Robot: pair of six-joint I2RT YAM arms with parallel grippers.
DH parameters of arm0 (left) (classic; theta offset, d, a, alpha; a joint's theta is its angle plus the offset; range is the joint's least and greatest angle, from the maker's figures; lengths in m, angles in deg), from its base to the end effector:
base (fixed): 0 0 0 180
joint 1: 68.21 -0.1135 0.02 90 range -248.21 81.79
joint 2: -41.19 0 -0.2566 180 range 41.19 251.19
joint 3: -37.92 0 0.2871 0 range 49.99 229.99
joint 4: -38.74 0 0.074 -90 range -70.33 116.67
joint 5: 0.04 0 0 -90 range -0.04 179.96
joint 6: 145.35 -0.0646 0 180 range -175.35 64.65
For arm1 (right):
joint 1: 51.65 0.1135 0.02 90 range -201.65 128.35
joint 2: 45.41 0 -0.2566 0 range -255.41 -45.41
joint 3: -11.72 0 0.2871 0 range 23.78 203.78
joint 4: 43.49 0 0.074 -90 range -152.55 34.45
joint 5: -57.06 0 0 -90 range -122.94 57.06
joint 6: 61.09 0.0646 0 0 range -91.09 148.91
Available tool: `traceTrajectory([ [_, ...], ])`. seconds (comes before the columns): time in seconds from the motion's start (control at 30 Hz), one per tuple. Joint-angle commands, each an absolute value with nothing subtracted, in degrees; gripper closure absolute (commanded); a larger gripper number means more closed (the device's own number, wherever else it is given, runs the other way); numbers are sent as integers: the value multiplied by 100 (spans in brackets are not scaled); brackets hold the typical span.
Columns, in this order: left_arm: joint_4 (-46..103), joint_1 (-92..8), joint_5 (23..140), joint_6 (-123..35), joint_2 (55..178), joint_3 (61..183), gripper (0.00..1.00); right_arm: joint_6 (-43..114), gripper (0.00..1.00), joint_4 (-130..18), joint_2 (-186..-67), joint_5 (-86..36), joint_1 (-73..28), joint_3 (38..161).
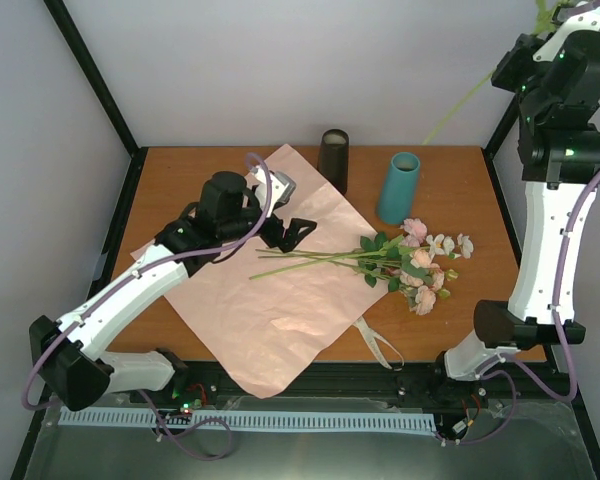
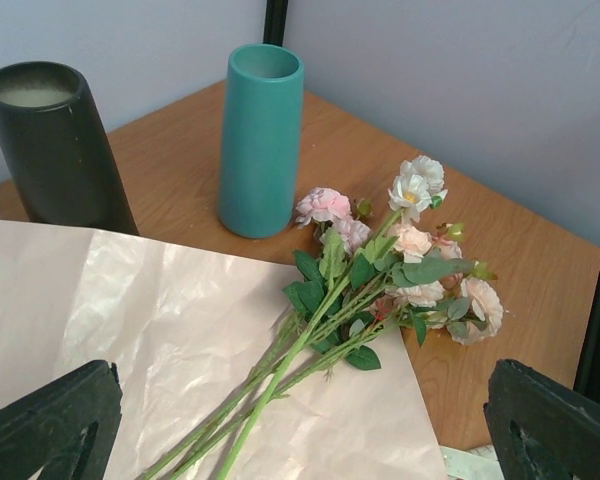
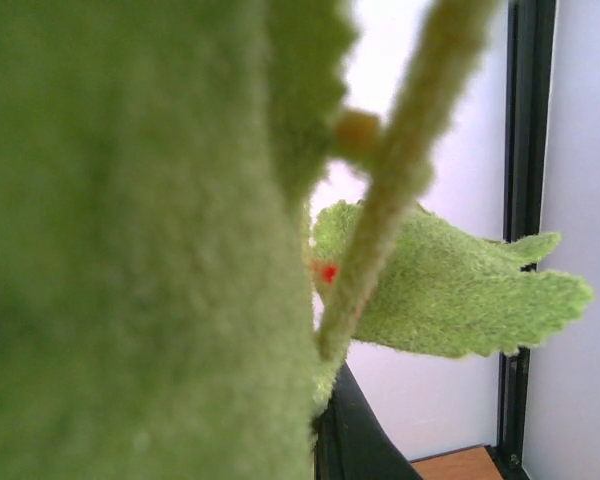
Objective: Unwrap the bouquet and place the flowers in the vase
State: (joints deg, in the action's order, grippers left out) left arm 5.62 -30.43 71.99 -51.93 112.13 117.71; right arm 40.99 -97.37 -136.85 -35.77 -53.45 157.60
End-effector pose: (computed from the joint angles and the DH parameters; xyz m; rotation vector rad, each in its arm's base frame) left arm 0.2592 -0.2261 0.3445 0.8041 1.8932 -0.7680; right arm 0.3317 -0.0136 0.6049 0.2273 1.5453 0.1028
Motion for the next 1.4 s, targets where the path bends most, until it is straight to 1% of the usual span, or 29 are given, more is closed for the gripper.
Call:
traceTrajectory([
  [0.0, 546, -2986, 7005, -5097, 11241, 11942, 0, 4134, 97, -9688, -13896, -3299, -5515, 16049],
  [0.27, 464, -2993, 6897, -5152, 11317, 12011, 1, 3955, 97, -9716, -14080, -3461, -5516, 15969],
  [0.43, 581, -2989, 6795, -5131, 11358, 11916, 0, 4173, 97, -9705, -14044, -3048, -5516, 15807],
  [0.57, 656, -2989, 6727, -5139, 11453, 11954, 1, 4323, 97, -9530, -13821, -2754, -5516, 15243],
  [0.77, 650, -2989, 6551, -5183, 11633, 12130, 1, 4311, 97, -8930, -13466, -2635, -5514, 13936],
  [1.13, 540, -2989, 6464, -5388, 11731, 12219, 1, 4490, 97, -8200, -13142, -2395, -5473, 12615],
  [1.23, 395, -2989, 6583, -5576, 11775, 12278, 1, 4515, 94, -8391, -13176, -2303, -5395, 12443],
  [1.37, 208, -2989, 6783, -5851, 11837, 12374, 1, 4578, 86, -8647, -13190, -2307, -5269, 12178],
])
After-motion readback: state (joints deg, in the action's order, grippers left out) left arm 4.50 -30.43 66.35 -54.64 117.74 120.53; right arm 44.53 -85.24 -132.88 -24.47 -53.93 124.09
